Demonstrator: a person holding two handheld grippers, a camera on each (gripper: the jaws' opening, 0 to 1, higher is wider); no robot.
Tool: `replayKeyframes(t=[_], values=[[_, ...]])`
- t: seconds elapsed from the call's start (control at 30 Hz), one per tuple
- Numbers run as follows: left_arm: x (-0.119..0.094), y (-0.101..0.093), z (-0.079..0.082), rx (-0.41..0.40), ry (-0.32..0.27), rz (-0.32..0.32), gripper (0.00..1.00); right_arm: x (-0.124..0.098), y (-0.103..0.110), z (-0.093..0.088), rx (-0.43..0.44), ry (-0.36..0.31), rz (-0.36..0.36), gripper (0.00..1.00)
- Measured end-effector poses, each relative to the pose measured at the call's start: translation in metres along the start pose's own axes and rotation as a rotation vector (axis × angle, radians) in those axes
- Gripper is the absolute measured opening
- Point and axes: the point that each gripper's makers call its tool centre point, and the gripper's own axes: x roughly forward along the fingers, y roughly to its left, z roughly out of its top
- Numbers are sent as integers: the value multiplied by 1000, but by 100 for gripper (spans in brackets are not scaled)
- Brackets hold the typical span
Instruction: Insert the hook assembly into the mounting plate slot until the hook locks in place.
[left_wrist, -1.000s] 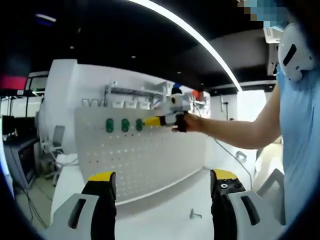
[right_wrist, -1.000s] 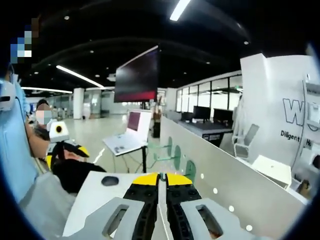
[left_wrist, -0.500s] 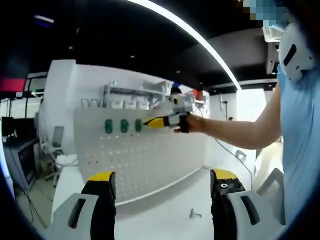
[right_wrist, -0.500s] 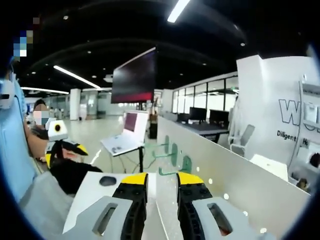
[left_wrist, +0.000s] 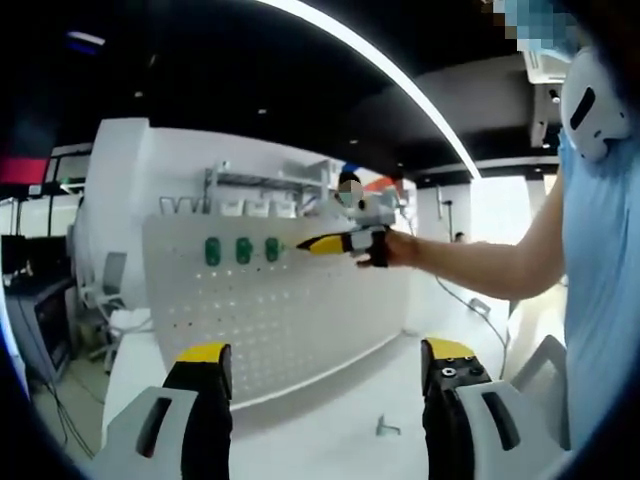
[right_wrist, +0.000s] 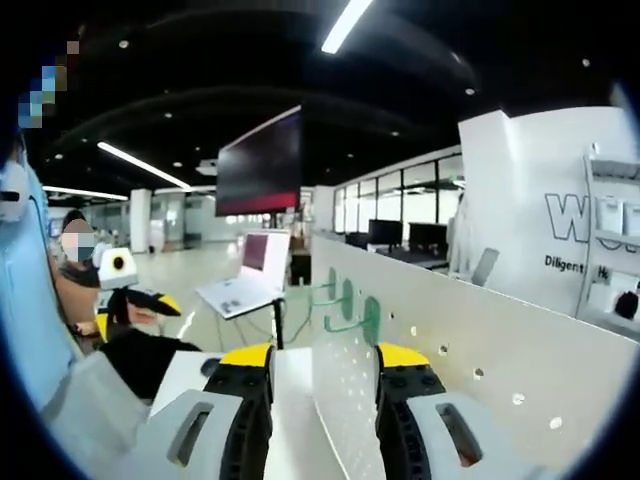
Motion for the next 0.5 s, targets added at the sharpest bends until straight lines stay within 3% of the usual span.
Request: replayKeyframes(t=[0.5], values=[[3, -7, 0, 8, 13, -15, 79, -42, 12, -10, 34, -25, -63, 43]])
